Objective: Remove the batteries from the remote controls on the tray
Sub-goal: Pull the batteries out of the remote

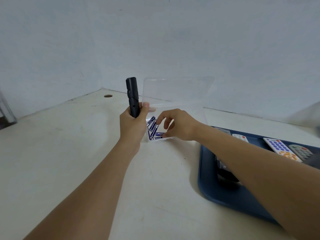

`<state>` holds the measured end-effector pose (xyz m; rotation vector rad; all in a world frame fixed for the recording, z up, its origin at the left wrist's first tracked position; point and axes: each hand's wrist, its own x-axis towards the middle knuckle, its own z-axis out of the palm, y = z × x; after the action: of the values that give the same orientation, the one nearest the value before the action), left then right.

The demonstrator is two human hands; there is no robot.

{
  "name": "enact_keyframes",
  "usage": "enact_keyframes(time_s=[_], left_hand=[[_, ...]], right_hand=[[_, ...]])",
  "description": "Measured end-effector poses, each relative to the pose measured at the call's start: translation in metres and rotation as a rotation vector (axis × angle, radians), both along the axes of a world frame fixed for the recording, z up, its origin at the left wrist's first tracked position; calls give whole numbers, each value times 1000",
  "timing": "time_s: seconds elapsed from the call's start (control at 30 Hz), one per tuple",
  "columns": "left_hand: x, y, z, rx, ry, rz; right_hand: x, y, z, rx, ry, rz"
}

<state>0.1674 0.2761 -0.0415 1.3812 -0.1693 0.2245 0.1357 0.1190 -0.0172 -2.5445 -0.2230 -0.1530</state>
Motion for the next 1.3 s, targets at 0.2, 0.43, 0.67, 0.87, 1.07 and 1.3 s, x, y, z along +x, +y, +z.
enact_keyframes(time_s=[0.2,0.43,0.67,0.87,1.07,1.3], left_hand=[[1,-1,-2,-15,-9,-4],[-2,-1,-3,1,-40,34],[-6,-3,-2,19,-38,77],[5,-2,-13,55,128,125],[-9,4,-6,-29,123,309],[-82,-32,43,-316,69,-108]], right_hand=[[2,-4,3,-12,75,18],[0,1,16,-127,216,88],[-3,11,29,-404,323,98],[-15,-17,28,123,41,45],[-52,-41,31,526,-41,-7],[-110,-89,35,1005,109,-26]])
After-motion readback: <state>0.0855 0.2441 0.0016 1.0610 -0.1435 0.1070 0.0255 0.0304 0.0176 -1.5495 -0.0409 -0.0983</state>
